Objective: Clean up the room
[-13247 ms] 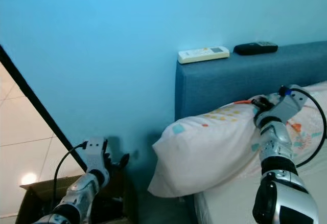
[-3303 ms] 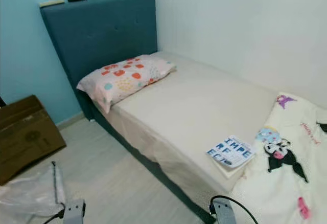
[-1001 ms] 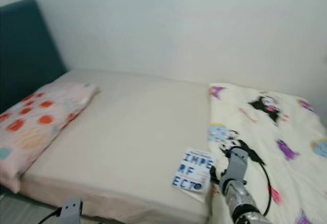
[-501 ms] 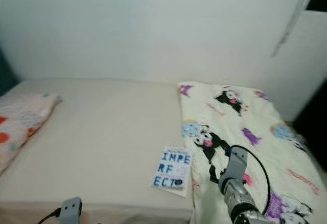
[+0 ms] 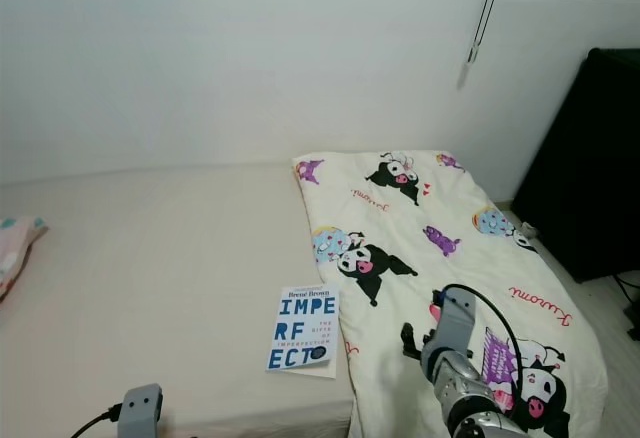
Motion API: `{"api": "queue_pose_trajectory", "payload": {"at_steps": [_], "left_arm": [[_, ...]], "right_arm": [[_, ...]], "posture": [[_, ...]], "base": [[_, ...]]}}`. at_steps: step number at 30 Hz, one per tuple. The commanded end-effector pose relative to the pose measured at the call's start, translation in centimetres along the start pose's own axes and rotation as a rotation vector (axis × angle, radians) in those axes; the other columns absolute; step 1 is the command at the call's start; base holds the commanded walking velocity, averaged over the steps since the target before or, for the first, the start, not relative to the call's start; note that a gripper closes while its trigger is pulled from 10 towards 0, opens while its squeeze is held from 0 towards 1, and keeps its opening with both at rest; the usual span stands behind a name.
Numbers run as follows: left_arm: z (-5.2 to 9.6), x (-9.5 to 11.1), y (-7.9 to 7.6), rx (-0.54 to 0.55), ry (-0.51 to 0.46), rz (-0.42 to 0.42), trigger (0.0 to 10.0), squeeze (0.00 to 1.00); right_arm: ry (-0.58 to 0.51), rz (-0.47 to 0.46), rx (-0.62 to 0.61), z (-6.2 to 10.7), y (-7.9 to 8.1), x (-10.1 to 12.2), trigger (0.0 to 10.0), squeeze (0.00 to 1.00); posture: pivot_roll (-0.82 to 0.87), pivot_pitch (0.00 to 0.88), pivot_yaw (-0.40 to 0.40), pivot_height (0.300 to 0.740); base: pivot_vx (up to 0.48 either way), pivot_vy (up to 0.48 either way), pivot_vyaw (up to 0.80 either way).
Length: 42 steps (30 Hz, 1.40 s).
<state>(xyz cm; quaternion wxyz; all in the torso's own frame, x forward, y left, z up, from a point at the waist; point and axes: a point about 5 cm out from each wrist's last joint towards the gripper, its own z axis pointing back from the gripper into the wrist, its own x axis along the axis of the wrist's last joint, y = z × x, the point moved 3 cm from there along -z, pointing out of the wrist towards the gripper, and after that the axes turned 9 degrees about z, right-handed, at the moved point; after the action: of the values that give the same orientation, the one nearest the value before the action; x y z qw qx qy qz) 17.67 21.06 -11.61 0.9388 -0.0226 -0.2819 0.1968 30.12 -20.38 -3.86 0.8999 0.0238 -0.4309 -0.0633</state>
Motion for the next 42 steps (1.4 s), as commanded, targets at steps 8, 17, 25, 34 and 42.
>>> {"api": "queue_pose_trajectory", "payload": {"at_steps": [8,17,25,34,42], "left_arm": [[-0.1,2.2,0.9,0.049,-0.081,0.058,10.0,0.0],[-0.2,5.9,-0.1,0.009,-0.185,0.115,10.0,0.0],[-0.3,6.6,-0.7,-0.009,-0.211,0.114,10.0,0.0],[-0.3,6.5,-1.0,-0.02,-0.221,0.108,10.0,0.0],[-0.2,7.4,-1.5,-0.04,-0.249,0.1,10.0,0.0]], "right_arm": [[-0.032,-0.034,0.087,-0.3,1.6,1.2,10.0,0.0],[-0.096,-0.1,0.146,-0.5,2.2,3.3,10.0,0.0],[-0.117,-0.095,0.173,-0.5,2.7,4.2,10.0,0.0],[-0.116,-0.077,0.172,-0.6,2.7,4.6,10.0,0.0],[-0.128,-0.067,0.204,-0.6,3.2,5.0,10.0,0.0]], "posture": [[-0.02,0.0,-0.032,0.72],[-0.02,0.0,-0.027,0.69],[-0.02,0.0,-0.027,0.665],[-0.01,0.0,-0.028,0.64],[-0.01,0.0,-0.023,0.615]], "base": [[0.0,0.0,0.0],[0.0,0.0,0.0],[0.0,0.0,0.0],[0.0,0.0,0.0],[0.0,0.0,0.0]]}}
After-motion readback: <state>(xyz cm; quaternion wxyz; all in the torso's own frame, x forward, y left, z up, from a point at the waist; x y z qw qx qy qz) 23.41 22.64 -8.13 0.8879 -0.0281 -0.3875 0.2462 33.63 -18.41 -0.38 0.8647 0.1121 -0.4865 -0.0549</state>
